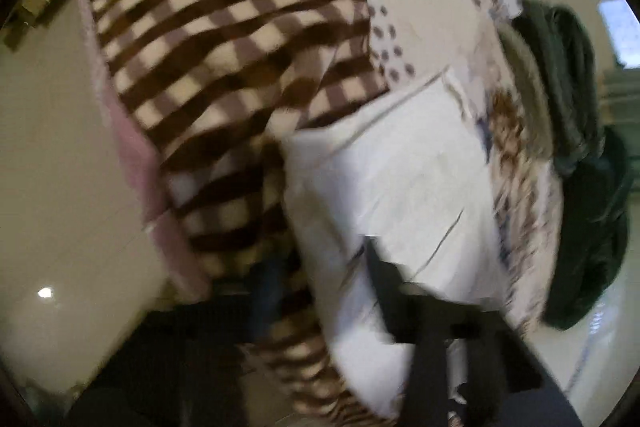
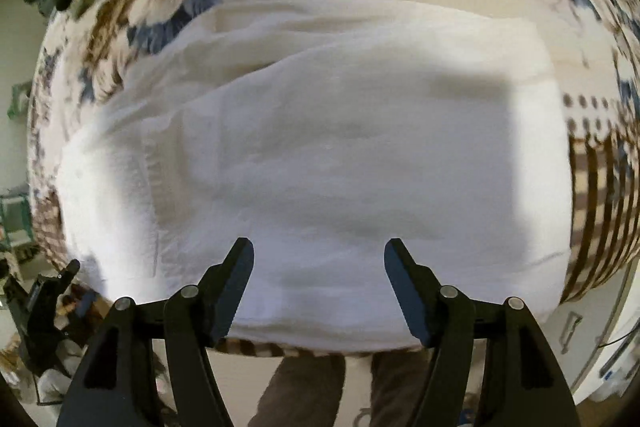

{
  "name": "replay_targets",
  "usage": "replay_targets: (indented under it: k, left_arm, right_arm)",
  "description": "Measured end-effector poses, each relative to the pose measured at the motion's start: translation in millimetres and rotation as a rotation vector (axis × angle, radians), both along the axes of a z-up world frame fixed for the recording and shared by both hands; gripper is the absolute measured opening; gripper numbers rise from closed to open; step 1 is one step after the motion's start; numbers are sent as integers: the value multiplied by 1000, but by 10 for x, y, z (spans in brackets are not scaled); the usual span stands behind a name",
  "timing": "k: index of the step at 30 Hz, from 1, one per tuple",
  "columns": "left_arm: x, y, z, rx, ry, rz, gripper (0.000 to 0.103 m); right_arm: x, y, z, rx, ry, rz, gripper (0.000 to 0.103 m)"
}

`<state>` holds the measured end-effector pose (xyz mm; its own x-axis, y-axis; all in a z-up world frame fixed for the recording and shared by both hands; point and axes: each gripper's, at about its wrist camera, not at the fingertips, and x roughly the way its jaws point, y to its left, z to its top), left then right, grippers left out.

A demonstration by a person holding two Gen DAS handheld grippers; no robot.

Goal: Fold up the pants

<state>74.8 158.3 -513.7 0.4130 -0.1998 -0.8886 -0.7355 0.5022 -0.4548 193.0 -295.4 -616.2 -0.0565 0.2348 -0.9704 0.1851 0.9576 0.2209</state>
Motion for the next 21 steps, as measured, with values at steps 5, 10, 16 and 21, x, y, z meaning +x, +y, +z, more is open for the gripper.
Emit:
replay_targets:
  k: [5,10,16,21]
  left_arm:
    - [22,-175,509,143,-234,-100,11]
    - [180,-173,549,192,-286,-155,11]
    - [123,250,-170,59,-147,-114,15]
    - [-123,265,147,33,-160,-84,59]
  right_arm:
    - [76,96,-132,-31,53,3,70]
    - [56,175,-169,-64,80,19,70]
    - [-37,303,-60,-60,73,56,70]
    - [-66,381,-32,-77,56,49,70]
